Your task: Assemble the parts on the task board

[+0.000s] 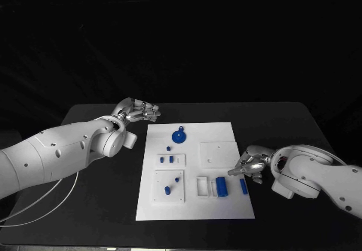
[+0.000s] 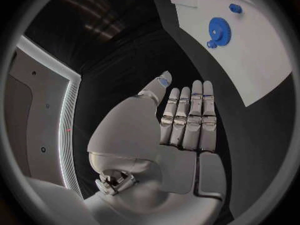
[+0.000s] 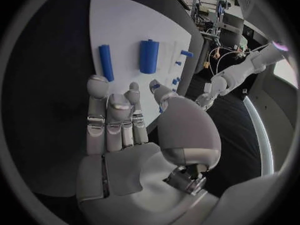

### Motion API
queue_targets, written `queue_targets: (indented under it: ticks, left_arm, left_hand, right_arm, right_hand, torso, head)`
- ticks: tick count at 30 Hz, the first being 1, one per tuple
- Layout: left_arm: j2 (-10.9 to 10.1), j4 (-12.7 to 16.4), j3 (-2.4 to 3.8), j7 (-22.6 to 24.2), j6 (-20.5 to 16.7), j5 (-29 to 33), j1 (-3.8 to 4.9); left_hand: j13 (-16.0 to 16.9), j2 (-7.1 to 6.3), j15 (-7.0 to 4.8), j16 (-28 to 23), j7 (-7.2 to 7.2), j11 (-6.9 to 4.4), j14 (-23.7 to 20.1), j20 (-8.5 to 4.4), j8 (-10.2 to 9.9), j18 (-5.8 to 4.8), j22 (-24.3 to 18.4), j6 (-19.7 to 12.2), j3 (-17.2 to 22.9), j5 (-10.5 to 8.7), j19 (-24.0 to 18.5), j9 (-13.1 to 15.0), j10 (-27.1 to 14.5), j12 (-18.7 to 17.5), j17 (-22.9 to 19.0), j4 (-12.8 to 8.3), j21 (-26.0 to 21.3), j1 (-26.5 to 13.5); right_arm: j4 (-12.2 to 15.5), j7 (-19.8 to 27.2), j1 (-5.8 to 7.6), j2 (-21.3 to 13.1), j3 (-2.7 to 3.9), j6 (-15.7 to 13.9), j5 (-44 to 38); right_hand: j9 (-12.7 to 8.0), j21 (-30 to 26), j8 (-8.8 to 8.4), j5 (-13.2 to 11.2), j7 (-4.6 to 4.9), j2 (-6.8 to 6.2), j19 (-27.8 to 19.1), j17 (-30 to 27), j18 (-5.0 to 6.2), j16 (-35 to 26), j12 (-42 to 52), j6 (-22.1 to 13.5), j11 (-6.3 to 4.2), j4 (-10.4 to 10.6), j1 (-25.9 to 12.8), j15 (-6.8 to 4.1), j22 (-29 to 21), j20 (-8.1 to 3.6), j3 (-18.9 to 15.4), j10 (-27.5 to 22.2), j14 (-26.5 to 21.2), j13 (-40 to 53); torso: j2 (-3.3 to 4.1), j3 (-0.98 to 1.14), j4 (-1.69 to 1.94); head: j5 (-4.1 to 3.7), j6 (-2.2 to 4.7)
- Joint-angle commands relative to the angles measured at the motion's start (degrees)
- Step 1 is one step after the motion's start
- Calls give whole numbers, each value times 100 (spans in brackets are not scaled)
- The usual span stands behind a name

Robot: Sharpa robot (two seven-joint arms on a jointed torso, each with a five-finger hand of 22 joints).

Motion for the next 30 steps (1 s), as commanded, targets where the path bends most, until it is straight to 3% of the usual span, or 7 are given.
queue_targets:
  ticks: [1, 2, 3, 7, 13, 17, 30]
  left_arm:
    - [-1, 3, 2, 39, 77, 29, -8]
    - [-1, 3, 2, 40, 78, 29, -11]
    - [-2, 2, 2, 40, 79, 29, -14]
    - [-5, 1, 1, 40, 84, 30, -22]
    - [-12, 0, 1, 38, 97, 38, -27]
    - [-19, 2, 0, 34, 108, 41, -29]
    - [-30, 12, -1, 11, 147, 43, -31]
  left_hand:
    - [4, 49, 15, -10, 35, 16, -10, 1, -18, -32, -5, -3, -23, 7, 30, -1, -40, 22, 6, 15, 15, -8]
    - [4, 49, 15, -10, 35, 16, -10, 1, -18, -32, -5, -3, -23, 7, 30, -1, -40, 22, 6, 15, 15, -8]
    - [4, 49, 15, -10, 35, 16, -10, 1, -18, -32, -5, -3, -23, 7, 30, -1, -40, 22, 6, 15, 15, -8]
    - [4, 47, 17, -11, 37, 17, -14, 3, -18, -32, -23, -12, -33, 8, 33, 0, -41, 23, 9, 24, 12, -13]
    - [4, 47, 17, -11, 37, 17, -14, 3, -18, -32, -23, -12, -33, 8, 33, 0, -41, 23, 9, 24, 12, -13]
    - [4, 51, 17, -10, 37, 17, -16, 6, -19, -33, -34, -20, -38, 5, 35, -1, -43, 22, 10, 35, 11, -20]
    - [4, 51, 20, -11, 39, 19, -20, 7, -18, -33, -48, -26, -44, 3, 36, -1, -43, 23, 11, 47, 9, -25]
  right_arm:
    - [54, -741, 0, -18, 2, 470, 284]
    - [70, -778, -1, -25, 1, 490, 269]
    - [83, -803, -3, -29, 0, 506, 252]
    - [152, -871, -25, -37, -11, 513, 181]
    - [298, -894, -79, -18, -36, 374, 30]
    - [417, -895, -119, 9, -55, 229, -119]
    - [524, -919, -200, 193, -293, 9, -573]
  right_hand:
    - [904, 18, 234, 1, -64, -22, 247, 74, -59, -13, -15, -123, -27, 79, -84, -49, 117, -48, 14, 41, 3, 74]
    - [1112, 26, 271, 2, -72, -37, 249, 88, -69, -20, -19, -153, -22, 105, -114, -40, 122, -45, 22, 42, 8, 86]
    - [1625, 29, 290, 7, -93, -66, 250, 128, -73, -46, -37, -280, -26, 161, -136, -43, 133, -51, 89, 34, 16, 119]
    - [1887, 32, 122, -10, -41, -176, 251, 186, -74, -57, -56, -318, -4, 335, -365, -37, 143, -50, 171, 27, 31, 157]
    - [1964, 150, -75, -11, 6, -361, 262, 289, -66, -3, -49, -385, 24, 679, -752, -22, 183, -42, -21, 24, 50, 204]
    - [1836, 366, -425, -12, 94, -395, 271, 485, -13, 103, 47, -499, 76, 1290, -503, 18, 285, -1, -422, 57, 65, 357]
    - [1683, 827, -417, -12, 123, -424, 283, 746, 20, 192, 265, -567, 94, 1300, -536, 35, 426, 26, -285, 164, 111, 690]
  torso:
    - [-13, 7, -12]
    - [-12, 1, -11]
    - [-11, -4, -9]
    - [-11, -8, -11]
    - [-8, -13, -2]
    - [-5, -15, 4]
    - [-6, -16, 3]
  head:
    - [-31, -22]
    - [-34, -23]
    - [-40, -31]
    - [-38, -50]
    - [-51, -75]
    - [-38, -94]
    - [4, -119]
